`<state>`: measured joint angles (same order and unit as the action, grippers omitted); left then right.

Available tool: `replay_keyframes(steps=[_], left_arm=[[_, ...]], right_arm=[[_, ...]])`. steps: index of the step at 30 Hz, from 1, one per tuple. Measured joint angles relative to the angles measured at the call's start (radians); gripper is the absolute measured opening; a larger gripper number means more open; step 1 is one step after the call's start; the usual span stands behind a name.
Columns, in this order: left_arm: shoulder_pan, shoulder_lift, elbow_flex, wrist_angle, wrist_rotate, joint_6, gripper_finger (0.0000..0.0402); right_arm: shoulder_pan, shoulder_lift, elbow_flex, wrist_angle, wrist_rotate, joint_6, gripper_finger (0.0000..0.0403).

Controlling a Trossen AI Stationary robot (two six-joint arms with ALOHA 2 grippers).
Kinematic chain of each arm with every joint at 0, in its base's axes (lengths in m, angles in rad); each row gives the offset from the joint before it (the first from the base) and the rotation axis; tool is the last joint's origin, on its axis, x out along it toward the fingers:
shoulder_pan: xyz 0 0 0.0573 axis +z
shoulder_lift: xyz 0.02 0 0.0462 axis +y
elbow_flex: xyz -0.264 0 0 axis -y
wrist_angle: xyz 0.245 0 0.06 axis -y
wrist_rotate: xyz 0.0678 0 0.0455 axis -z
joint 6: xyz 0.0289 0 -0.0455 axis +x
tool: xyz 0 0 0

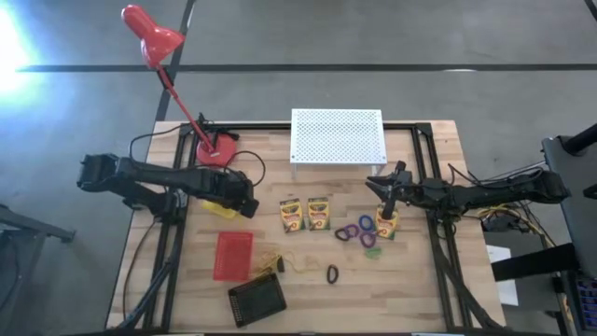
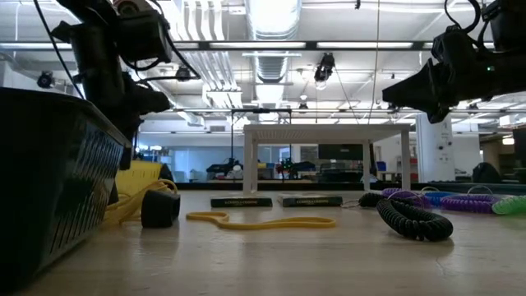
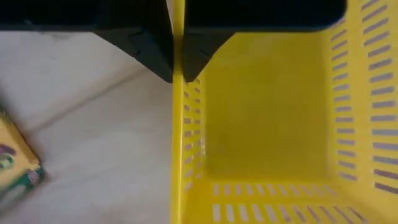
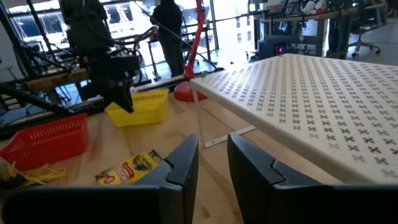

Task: Pick & Place Office Desk Supplies
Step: Put the yellow basket on the shelf

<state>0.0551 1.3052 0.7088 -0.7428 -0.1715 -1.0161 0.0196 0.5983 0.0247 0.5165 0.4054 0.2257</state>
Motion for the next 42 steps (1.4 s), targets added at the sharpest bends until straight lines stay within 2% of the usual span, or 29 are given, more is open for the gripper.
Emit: replay_keyframes(steps=[6, 11, 14, 19, 22, 27, 33, 37, 42], left_arm=[[-0.001, -0.001, 0.113, -0.072, 0.035, 0.183, 0.0013], [-0.001, 0.001, 0.329, -0.295, 0.042, 0.333, 0.0011], [0.000, 0.001, 0.473, -0.310, -0.023, 0.462, 0.0010], [0.040, 0.071, 0.710, -0.198, -0.141, 0.695, 0.0009], [0.084, 0.175, 0.849, -0.130, -0.141, 0.863, 0.0009], [0.151, 0.422, 1.106, -0.086, -0.057, 1.140, 0.0010], [0.194, 0.716, 1.439, -0.099, -0.038, 1.352, 0.0017], [0.209, 0.859, 1.577, -0.100, -0.005, 1.425, 0.0018], [0.209, 0.965, 1.646, -0.117, 0.008, 1.496, 0.0020]], right_arm=[[0.000, 0.000, 0.020, -0.001, -0.045, -0.007, 0.0075], [0.001, 0.000, 0.043, -0.004, -0.048, -0.017, 0.0073], [0.002, 0.000, 0.057, -0.012, -0.049, -0.022, 0.0072], [0.026, -0.010, 0.096, -0.127, -0.074, -0.027, 0.0072], [0.060, -0.026, 0.165, -0.287, -0.074, 0.007, 0.0072], [0.153, -0.057, 0.340, -0.629, -0.055, 0.069, 0.0072], [0.282, -0.062, 0.500, -0.931, 0.141, 0.158, 0.0072], [0.384, -0.061, 0.528, -1.010, 0.228, 0.241, 0.0072], [0.503, -0.057, 0.501, -1.010, 0.379, 0.282, 0.0072]])
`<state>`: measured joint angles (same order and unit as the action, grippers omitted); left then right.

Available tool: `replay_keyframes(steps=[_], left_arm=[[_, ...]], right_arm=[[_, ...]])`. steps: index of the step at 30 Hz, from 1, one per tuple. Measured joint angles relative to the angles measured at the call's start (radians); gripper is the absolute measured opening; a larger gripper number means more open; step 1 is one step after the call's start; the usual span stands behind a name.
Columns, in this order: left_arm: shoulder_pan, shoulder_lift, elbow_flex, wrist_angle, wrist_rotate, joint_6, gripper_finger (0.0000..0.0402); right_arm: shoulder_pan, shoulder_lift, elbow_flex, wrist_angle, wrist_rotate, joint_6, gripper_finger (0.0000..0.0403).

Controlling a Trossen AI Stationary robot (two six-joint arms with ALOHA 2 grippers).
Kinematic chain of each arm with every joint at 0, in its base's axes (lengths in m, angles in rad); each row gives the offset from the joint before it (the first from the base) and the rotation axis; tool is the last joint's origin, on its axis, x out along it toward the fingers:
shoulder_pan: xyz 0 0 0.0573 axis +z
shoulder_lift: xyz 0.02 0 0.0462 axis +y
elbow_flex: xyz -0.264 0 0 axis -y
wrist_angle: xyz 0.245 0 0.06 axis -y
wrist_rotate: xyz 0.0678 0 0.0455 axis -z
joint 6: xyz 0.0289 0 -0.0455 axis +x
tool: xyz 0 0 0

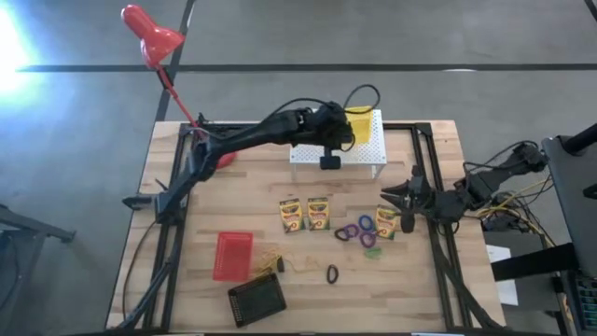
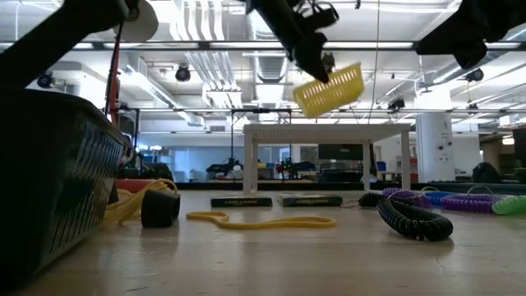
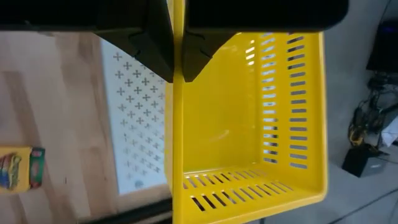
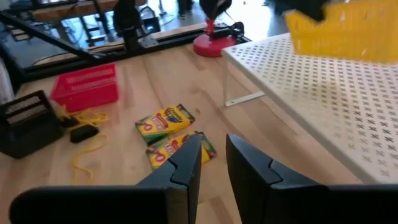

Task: Pick & Place Office Desk Supplies
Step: Put the yellow basket on the shelf

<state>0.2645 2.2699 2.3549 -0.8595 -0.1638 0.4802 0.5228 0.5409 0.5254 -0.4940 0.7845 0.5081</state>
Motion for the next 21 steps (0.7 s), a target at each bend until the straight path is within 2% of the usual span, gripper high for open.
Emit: replay_keyframes(steps=[5, 12, 21], left_arm=[[0.002, 0.037, -0.004, 0.006, -0.003, -0.004, 0.0022], [0.004, 0.051, -0.005, 0.057, -0.009, -0.013, 0.0039], [0.010, 0.074, -0.006, 0.126, 0.001, -0.017, 0.0099]], right_arm=[[0.052, -0.001, -0.031, 0.013, 0.143, 0.014, 0.0072], [0.054, -0.001, -0.039, 0.020, 0.265, 0.015, 0.0072], [0.050, 0.011, -0.045, 0.036, 0.330, 0.009, 0.0072]])
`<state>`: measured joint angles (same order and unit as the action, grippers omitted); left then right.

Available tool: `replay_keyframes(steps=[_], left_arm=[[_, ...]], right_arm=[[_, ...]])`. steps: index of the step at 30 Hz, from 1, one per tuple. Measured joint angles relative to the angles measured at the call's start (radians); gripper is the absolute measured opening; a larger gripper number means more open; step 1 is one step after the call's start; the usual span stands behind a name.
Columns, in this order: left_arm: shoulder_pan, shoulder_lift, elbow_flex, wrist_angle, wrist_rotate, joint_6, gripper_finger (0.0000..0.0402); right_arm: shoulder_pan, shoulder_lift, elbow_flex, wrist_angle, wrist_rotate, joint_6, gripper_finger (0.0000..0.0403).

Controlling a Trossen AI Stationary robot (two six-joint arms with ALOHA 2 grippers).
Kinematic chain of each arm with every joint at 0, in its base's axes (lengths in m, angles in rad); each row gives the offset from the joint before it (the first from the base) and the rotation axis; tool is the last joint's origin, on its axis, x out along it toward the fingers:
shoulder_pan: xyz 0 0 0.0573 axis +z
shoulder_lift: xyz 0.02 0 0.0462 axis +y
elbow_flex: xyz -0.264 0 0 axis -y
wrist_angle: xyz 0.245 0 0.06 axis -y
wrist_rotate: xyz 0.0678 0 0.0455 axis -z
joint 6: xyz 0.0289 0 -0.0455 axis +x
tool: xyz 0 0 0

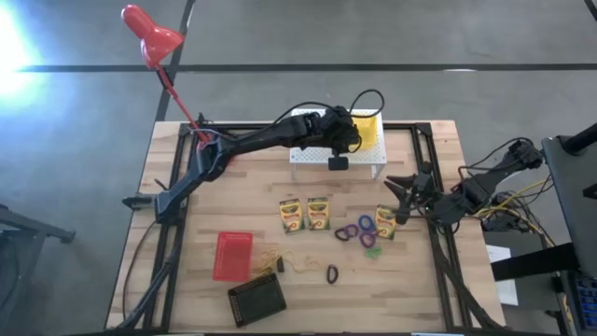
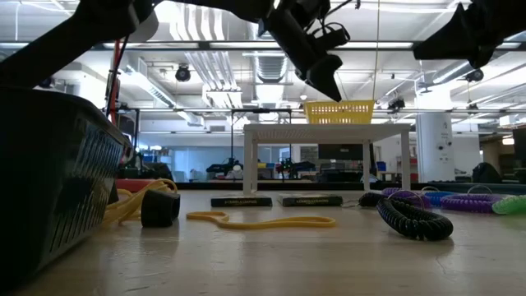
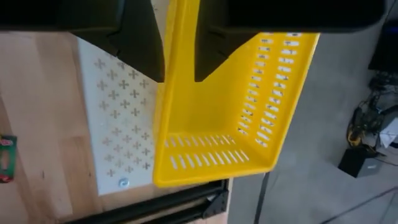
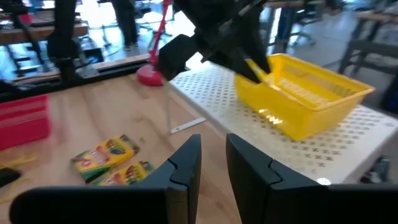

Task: Pick & Place Office Desk Supplies
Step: Put the yellow basket on the shelf

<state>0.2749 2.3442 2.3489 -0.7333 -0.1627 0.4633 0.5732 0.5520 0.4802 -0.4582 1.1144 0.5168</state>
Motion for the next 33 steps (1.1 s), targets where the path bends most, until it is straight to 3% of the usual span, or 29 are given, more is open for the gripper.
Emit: replay_keyframes(steps=[4, 7, 11, 16, 19, 26, 29, 33], left_arm=[[-0.005, -0.013, 0.003, 0.002, -0.007, -0.007, 0.0118], [-0.024, -0.071, 0.001, -0.040, -0.027, -0.047, 0.0124], [-0.057, -0.173, 0.003, -0.200, -0.027, -0.149, 0.0123], [-0.108, -0.270, -0.074, -0.356, -0.028, -0.302, 0.0123], [-0.157, -0.352, -0.242, -0.288, -0.028, -0.340, 0.0123], [-0.256, -0.587, -0.764, 0.195, -0.027, -0.430, 0.0123], [-0.276, -0.702, -0.970, 0.399, -0.044, -0.489, 0.0123], [-0.287, -0.851, -1.223, 0.619, -0.121, -0.560, 0.0123]], right_arm=[[-0.032, 0.028, -0.001, 0.030, 0.033, -0.033, 0.0073], [-0.077, 0.047, 0.000, 0.121, -0.022, -0.132, 0.0082], [-0.188, 0.073, 0.045, 0.261, -0.216, -0.313, 0.0110], [-0.407, 0.132, 0.154, 0.211, -0.472, -0.444, 0.0155], [-0.578, 0.202, 0.235, 0.142, -0.630, -0.513, 0.0178], [-0.997, 0.462, 0.481, -0.113, -1.102, -0.680, 0.0210], [-1.117, 0.587, 0.577, -0.197, -1.208, -0.758, 0.0212], [-1.188, 0.742, 0.688, -0.272, -1.255, -0.843, 0.0208]])
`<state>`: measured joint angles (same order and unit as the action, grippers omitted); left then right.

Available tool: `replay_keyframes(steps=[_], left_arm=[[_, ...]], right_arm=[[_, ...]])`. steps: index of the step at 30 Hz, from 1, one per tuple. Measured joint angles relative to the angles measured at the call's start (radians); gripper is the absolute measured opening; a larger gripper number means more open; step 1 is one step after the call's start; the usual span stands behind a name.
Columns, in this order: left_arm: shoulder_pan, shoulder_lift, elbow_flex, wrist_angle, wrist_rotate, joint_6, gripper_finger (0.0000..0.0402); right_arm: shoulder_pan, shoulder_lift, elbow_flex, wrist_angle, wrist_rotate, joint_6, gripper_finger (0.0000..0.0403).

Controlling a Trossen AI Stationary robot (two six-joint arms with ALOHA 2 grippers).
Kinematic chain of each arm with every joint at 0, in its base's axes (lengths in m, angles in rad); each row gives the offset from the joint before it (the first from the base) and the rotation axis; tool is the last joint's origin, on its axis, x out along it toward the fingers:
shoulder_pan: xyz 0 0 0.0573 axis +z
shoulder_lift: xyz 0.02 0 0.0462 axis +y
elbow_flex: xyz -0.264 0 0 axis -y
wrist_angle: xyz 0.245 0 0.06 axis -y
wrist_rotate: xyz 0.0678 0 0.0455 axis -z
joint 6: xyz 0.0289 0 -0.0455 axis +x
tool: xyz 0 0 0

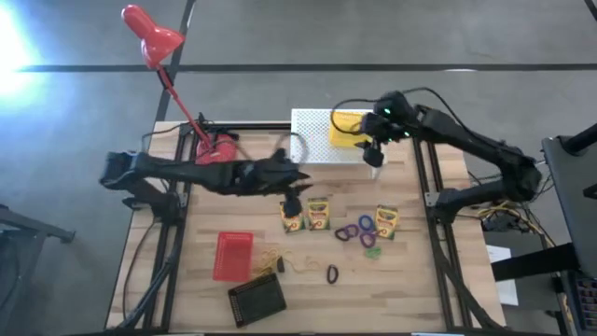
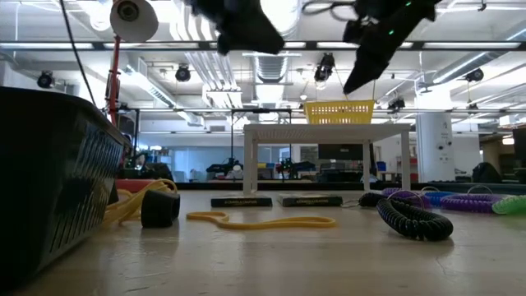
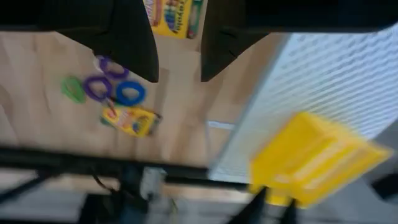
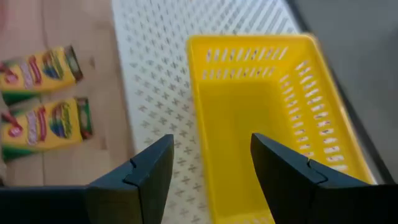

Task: Pick & Place Office Desk Supplies
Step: Put the yellow basket on the shelf

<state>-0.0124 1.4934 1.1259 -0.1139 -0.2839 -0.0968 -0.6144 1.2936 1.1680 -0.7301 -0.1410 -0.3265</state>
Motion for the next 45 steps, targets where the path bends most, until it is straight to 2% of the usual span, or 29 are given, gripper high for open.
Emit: replay_keyframes(steps=[5, 9, 18, 21, 25, 37, 45], left_arm=[[0.001, -0.163, -0.255, 0.198, -0.067, -0.061, 0.0122], [0.001, -0.266, -0.392, 0.323, -0.076, -0.095, 0.0122], [0.000, -0.348, -0.550, 0.376, -0.076, -0.214, 0.0122], [0.000, -0.347, -0.572, 0.378, -0.076, -0.248, 0.0122], [0.000, -0.344, -0.585, 0.375, -0.076, -0.269, 0.0122], [-0.002, -0.346, -0.590, 0.379, -0.075, -0.271, 0.0122], [-0.002, -0.346, -0.590, 0.382, -0.075, -0.267, 0.0122]], right_arm=[[-0.006, 0.156, 0.120, -0.100, -0.017, -0.048, 0.0190], [-0.006, 0.234, 0.193, -0.159, -0.017, -0.051, 0.0158], [-0.006, 0.297, 0.265, -0.252, -0.015, -0.086, 0.0041], [-0.006, 0.298, 0.280, -0.265, 0.034, -0.127, 0.0015], [-0.013, 0.294, 0.292, -0.265, 0.141, -0.197, 0.0011], [-0.093, 0.292, 0.273, -0.277, 0.138, -0.279, 0.0012], [-0.098, 0.290, 0.271, -0.276, 0.134, -0.301, 0.0058]])
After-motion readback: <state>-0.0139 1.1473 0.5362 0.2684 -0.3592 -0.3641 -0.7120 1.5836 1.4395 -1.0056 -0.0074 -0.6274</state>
